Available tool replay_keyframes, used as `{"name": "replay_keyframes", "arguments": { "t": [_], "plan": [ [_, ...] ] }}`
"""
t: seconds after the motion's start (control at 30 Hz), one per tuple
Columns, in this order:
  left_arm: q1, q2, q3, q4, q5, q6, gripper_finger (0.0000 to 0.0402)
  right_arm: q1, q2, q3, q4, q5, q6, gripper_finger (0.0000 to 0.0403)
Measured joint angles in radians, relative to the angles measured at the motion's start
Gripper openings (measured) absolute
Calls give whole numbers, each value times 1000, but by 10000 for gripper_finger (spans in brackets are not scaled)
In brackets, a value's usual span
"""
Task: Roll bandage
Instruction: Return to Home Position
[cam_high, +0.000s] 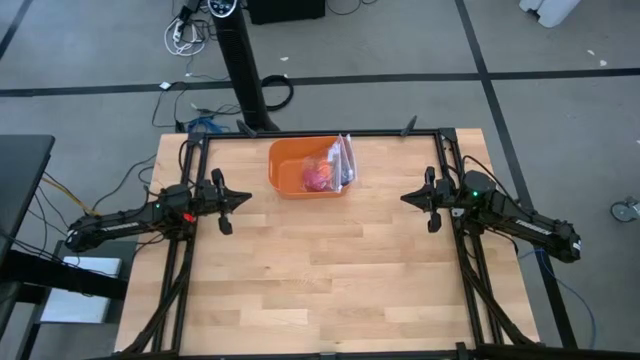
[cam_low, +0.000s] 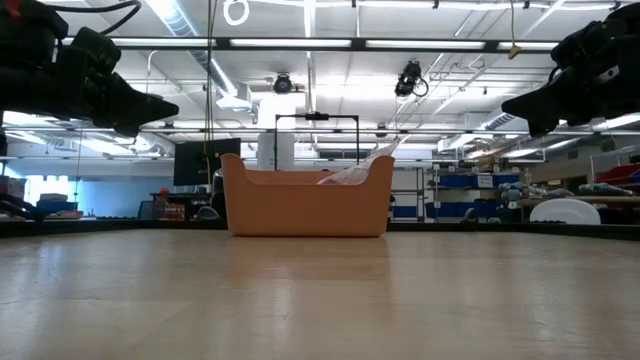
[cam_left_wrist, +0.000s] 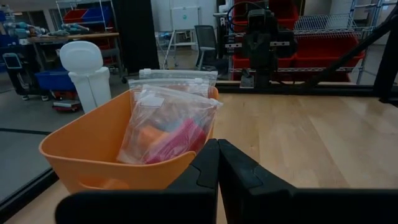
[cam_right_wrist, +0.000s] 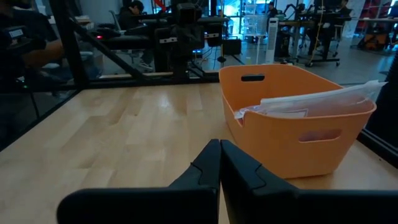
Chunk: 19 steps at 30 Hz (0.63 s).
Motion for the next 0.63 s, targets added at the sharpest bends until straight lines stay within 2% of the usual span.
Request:
{"name": "replay_keyframes", "arguments": {
  "t": [0.63],
  "plan": [
    [0,0,0,0,0,0,12,0,0,0,0,0,0,9]
  ]
}}
